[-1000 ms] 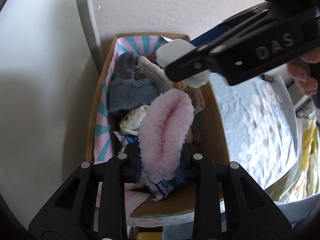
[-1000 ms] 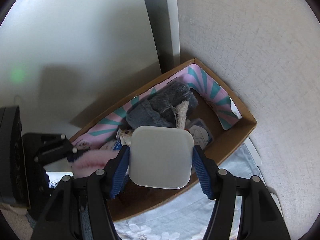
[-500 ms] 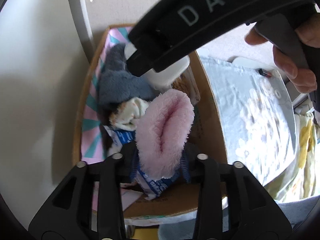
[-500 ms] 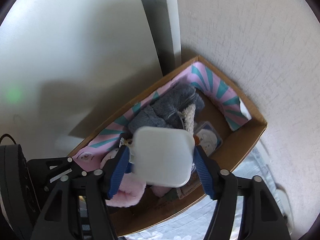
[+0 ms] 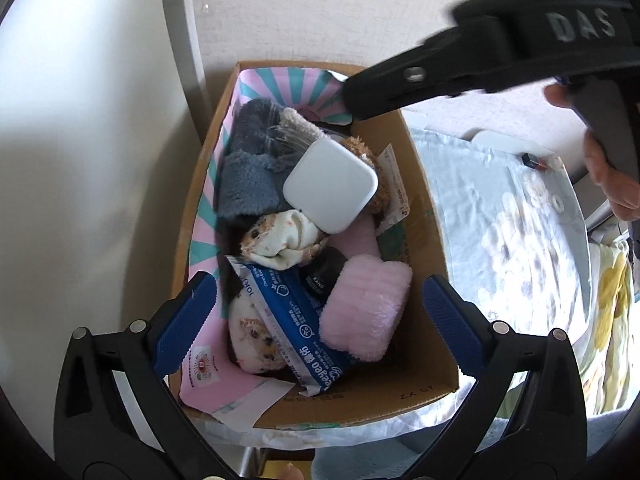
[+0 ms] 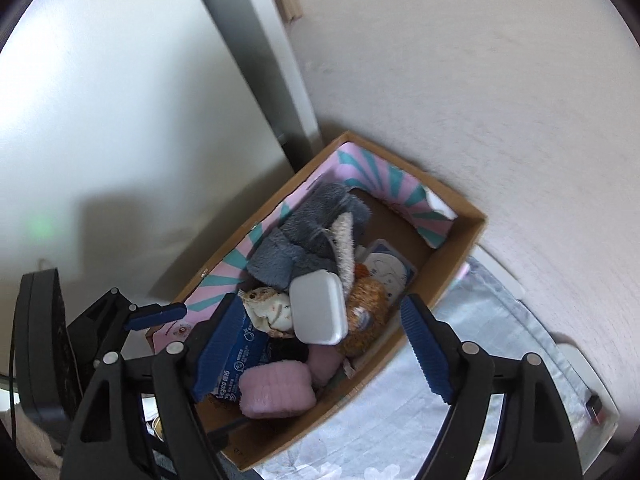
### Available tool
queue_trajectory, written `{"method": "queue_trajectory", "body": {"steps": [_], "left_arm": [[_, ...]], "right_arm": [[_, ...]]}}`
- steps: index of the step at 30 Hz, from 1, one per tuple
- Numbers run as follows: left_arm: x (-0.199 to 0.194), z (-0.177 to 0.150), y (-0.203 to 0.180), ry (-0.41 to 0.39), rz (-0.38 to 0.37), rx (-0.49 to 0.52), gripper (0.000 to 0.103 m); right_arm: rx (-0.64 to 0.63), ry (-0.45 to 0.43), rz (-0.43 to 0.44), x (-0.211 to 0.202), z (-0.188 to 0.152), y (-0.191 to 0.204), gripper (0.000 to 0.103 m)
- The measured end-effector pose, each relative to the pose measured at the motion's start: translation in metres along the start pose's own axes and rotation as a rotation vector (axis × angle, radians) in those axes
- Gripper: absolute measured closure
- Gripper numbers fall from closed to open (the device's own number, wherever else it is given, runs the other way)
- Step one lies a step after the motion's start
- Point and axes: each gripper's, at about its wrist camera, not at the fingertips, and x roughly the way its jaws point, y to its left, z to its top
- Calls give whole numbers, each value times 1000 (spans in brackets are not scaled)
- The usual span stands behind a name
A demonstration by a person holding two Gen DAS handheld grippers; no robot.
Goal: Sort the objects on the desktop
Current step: 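Move both grippers back toward the lipstick tube and tape roll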
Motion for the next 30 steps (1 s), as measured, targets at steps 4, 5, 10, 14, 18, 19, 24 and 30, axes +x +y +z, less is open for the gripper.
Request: {"method": "queue_trajectory", "body": {"steps": [4,5,10,14,18,19,24,30], "left_arm": [[-1,-2,-10,-11,-2,12,0],[-3,7,-5,-14,-3,16,0],[-19,16,-25,-46,3,63,0],[-30,24,-36,-83,1,91,0],[-34,37,-53,-94,-25,118,0],[-34,40,-58,-96,-32,130,0],[-26,50,-88,-102,-46,177,0],[-12,60,-129,-80,-109,232,0]], "right_arm": [[32,-78,-54,-34,-13,-11,25],[49,-93,-59,-41,-16,-16,25],[129,-179,-141,-81,-36,-40,25],[161,-221,-241,-107,-57,-55,25],[207,-208,-290,-115,-79,-79,25],[226,-206,-301,-117,-86,-86,25],[288,-204,-375,-128,-128,-113,25],[391,-185,-380,-134,-179,-144,25]]}}
